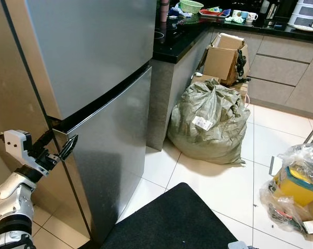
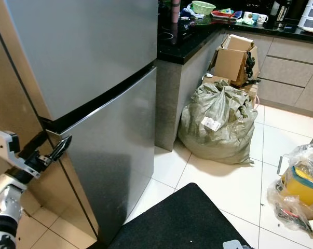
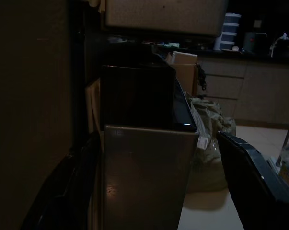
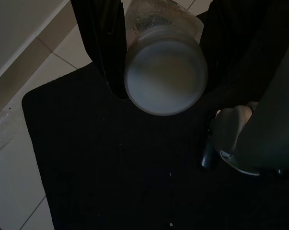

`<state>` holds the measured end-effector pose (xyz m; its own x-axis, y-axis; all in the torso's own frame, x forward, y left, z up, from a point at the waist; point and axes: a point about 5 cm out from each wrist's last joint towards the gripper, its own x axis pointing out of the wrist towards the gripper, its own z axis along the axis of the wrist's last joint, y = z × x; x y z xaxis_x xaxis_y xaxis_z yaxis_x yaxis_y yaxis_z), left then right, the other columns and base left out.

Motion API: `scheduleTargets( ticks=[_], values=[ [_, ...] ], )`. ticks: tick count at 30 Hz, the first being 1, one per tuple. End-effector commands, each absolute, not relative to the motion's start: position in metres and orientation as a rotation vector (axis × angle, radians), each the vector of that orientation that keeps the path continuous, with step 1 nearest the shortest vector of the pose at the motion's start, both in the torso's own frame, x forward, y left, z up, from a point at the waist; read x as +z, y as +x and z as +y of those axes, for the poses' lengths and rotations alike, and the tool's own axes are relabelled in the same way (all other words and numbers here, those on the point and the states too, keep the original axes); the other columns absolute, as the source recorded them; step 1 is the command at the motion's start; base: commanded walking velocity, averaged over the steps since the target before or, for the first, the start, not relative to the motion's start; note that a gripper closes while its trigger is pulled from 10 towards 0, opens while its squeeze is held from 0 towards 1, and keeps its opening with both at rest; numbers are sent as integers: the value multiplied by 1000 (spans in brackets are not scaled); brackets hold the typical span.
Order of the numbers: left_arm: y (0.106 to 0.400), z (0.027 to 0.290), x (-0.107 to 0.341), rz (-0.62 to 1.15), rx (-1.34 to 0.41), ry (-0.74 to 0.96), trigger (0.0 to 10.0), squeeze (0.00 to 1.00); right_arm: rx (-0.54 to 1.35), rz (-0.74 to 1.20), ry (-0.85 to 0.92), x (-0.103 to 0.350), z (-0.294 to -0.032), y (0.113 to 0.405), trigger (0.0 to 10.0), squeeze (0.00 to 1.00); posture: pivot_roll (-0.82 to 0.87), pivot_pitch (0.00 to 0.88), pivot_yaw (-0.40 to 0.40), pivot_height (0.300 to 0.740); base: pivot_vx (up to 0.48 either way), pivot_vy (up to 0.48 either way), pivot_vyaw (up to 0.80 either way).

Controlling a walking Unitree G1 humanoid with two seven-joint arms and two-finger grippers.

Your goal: Restocking fridge

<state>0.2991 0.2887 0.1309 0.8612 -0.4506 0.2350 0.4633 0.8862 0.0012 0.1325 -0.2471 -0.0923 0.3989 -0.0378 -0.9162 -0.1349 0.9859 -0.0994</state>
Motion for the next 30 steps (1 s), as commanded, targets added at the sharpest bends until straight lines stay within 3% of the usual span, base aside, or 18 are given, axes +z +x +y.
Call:
scheduleTargets(
  ticks=[1,30],
  values=[
    [299,264,111,-134,-601,-68,10000,0,49,1150,-170,-90,-251,135,10000,0,-40,0,-31,740,0,0,0],
    [306,241,121,-180,-685,-95,10000,0,49,1154,-170,-91,-251,133,10000,0,-46,0,-31,740,0,0,0]
  ],
)
